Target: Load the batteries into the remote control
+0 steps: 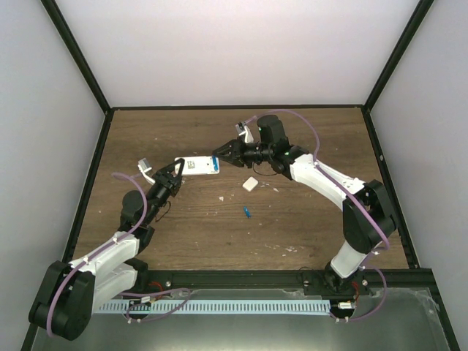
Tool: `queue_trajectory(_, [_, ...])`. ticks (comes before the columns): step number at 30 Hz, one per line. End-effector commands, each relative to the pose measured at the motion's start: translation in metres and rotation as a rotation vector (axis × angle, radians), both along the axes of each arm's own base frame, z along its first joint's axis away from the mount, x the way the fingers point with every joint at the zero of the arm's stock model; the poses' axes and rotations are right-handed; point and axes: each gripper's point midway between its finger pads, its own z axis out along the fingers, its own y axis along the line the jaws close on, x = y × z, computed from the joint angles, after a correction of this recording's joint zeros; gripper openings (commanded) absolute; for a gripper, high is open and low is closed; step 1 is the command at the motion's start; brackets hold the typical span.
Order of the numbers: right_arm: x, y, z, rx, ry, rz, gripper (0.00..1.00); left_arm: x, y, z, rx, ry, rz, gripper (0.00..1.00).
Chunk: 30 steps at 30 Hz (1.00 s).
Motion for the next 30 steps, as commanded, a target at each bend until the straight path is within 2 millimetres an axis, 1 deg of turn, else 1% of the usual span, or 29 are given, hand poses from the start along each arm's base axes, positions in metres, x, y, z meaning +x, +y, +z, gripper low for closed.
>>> queue_trajectory(1, [-0.011, 0.001, 0.014, 0.014, -0.029, 0.041, 0.17, 0.0, 0.003, 0.006, -0.002, -0.031, 0.018, 0.0])
queue_trajectory(9, [-0.013, -0.001, 0.01, -0.003, -0.029, 0.036, 0.18, 0.0, 0.003, 0.006, 0.0, -0.03, 0.019, 0.0])
queue_trajectory(16, [-0.005, 0.002, 0.026, 0.014, -0.062, 0.023, 0.25, 0.0, 0.002, 0.004, 0.004, -0.026, 0.016, 0.0])
queue_trajectory(18, [-0.004, 0.003, 0.029, 0.019, -0.066, 0.028, 0.26, 0.001, 0.002, 0.004, 0.005, -0.027, 0.017, 0.0])
queue_trajectory(30, [-0.001, 0.01, 0.031, 0.018, -0.05, 0.048, 0.25, 0.002, -0.001, 0.005, 0.031, -0.034, 0.005, 0.0])
